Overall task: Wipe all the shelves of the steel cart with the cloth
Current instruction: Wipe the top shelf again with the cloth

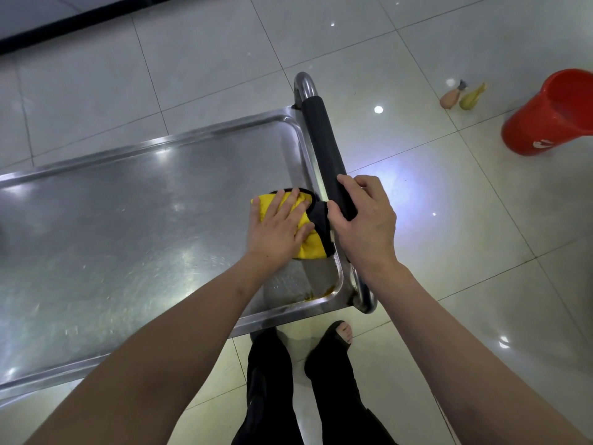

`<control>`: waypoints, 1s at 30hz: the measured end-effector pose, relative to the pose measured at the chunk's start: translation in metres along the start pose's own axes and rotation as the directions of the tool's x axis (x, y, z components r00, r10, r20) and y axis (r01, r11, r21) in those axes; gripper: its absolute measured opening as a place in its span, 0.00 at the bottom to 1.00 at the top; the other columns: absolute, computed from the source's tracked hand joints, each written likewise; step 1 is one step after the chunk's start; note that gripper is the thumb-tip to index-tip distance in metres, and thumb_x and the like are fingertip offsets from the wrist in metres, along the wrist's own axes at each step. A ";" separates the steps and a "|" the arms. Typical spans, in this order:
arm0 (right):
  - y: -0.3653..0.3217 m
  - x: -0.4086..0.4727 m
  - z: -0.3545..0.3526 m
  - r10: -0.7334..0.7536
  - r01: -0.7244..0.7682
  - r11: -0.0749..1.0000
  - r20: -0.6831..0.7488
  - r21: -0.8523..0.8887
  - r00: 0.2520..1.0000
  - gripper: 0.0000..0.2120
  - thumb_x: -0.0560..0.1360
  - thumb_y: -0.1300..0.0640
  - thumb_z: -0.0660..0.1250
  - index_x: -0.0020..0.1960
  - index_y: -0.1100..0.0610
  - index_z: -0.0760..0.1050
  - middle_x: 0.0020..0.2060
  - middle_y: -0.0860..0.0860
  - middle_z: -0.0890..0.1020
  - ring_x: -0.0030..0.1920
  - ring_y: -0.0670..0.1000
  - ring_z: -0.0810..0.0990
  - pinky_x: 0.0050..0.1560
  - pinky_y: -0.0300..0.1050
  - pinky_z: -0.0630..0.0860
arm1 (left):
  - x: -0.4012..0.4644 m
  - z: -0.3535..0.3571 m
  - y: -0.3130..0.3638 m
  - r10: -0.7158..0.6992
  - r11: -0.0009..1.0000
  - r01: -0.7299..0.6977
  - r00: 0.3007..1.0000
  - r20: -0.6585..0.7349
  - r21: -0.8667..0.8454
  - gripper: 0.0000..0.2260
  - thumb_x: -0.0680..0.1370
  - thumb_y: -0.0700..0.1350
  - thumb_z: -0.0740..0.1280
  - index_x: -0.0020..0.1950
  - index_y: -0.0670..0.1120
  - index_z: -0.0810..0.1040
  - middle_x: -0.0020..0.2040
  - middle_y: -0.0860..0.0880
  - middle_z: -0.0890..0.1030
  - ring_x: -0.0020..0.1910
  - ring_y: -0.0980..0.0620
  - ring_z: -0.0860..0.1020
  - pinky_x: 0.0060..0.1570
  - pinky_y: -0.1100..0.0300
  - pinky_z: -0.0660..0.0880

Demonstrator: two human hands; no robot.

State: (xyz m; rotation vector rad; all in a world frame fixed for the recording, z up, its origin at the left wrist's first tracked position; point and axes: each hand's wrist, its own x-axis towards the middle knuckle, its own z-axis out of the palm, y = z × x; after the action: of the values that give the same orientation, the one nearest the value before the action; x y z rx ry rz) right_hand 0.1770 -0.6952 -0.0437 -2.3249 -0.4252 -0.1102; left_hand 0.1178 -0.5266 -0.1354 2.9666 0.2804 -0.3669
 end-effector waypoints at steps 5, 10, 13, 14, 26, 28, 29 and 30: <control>0.001 -0.001 0.002 -0.023 0.023 1.000 -0.025 0.003 0.999 0.20 0.75 0.58 0.74 0.67 0.57 0.81 0.57 0.52 0.79 0.53 0.51 0.79 0.51 0.42 0.78 | 0.055 -0.020 -0.008 -0.154 0.982 0.158 0.987 0.045 -0.102 0.27 0.82 0.65 0.44 0.81 0.61 0.53 0.83 0.56 0.49 0.82 0.50 0.47 0.75 0.32 0.42; 0.001 -0.004 0.000 -0.032 0.032 0.999 -0.004 0.003 0.999 0.20 0.77 0.57 0.74 0.68 0.57 0.80 0.57 0.52 0.79 0.53 0.50 0.78 0.53 0.39 0.76 | 0.097 -0.041 -0.017 -0.250 0.947 0.265 0.963 0.103 -0.183 0.26 0.84 0.64 0.46 0.81 0.60 0.53 0.84 0.54 0.47 0.82 0.48 0.45 0.75 0.31 0.41; 0.000 -0.004 0.000 -0.034 0.034 0.999 -0.009 0.000 0.999 0.20 0.77 0.58 0.74 0.68 0.58 0.80 0.57 0.53 0.79 0.53 0.51 0.78 0.52 0.39 0.77 | 0.096 -0.041 -0.013 -0.239 0.954 0.253 0.966 0.101 -0.159 0.26 0.84 0.63 0.45 0.82 0.59 0.52 0.84 0.52 0.46 0.82 0.47 0.44 0.74 0.30 0.40; 0.000 -0.004 0.000 -0.035 0.035 0.999 -0.011 -0.001 0.999 0.20 0.76 0.58 0.74 0.67 0.58 0.80 0.56 0.53 0.79 0.52 0.51 0.78 0.52 0.39 0.76 | 0.093 -0.039 -0.012 -0.226 0.959 0.238 0.970 0.094 -0.152 0.26 0.84 0.63 0.45 0.82 0.59 0.52 0.84 0.52 0.46 0.82 0.46 0.44 0.74 0.30 0.40; -0.001 -0.004 0.000 -0.032 0.031 0.999 0.012 0.010 0.999 0.19 0.77 0.57 0.73 0.68 0.58 0.79 0.57 0.53 0.78 0.54 0.51 0.78 0.51 0.45 0.79 | 0.023 -0.008 0.021 -0.139 0.983 0.146 0.988 0.069 -0.107 0.27 0.82 0.65 0.40 0.81 0.61 0.52 0.84 0.54 0.46 0.82 0.47 0.43 0.74 0.29 0.40; -0.001 -0.005 0.000 -0.021 0.020 1.000 0.014 0.018 1.000 0.19 0.77 0.57 0.73 0.68 0.57 0.79 0.58 0.52 0.78 0.54 0.51 0.77 0.52 0.46 0.79 | 0.010 -0.002 0.026 -0.128 0.988 0.133 0.990 0.054 -0.083 0.28 0.82 0.65 0.38 0.81 0.61 0.51 0.84 0.54 0.46 0.82 0.46 0.43 0.74 0.29 0.41; -0.001 -0.005 0.000 -0.016 0.016 1.000 0.017 0.020 1.000 0.19 0.77 0.57 0.72 0.68 0.56 0.79 0.58 0.52 0.77 0.54 0.51 0.77 0.52 0.47 0.79 | 0.004 0.002 0.029 -0.125 0.989 0.129 0.991 0.050 -0.072 0.28 0.81 0.66 0.37 0.81 0.61 0.51 0.84 0.53 0.46 0.82 0.46 0.43 0.74 0.29 0.41; -0.001 -0.005 0.000 -0.012 0.011 1.000 0.022 0.021 1.000 0.19 0.77 0.57 0.72 0.68 0.56 0.79 0.58 0.52 0.77 0.54 0.51 0.77 0.52 0.48 0.79 | -0.002 0.005 0.031 -0.122 0.990 0.126 0.991 0.053 -0.064 0.28 0.81 0.66 0.36 0.81 0.61 0.50 0.84 0.54 0.46 0.82 0.46 0.43 0.74 0.29 0.41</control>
State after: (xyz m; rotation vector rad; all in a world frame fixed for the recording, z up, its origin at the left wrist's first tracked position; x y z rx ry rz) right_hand 0.1724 -0.6958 -0.0440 -2.3050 -0.4486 -0.0850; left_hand 0.1213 -0.5581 -0.1360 2.8773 0.4635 -0.4344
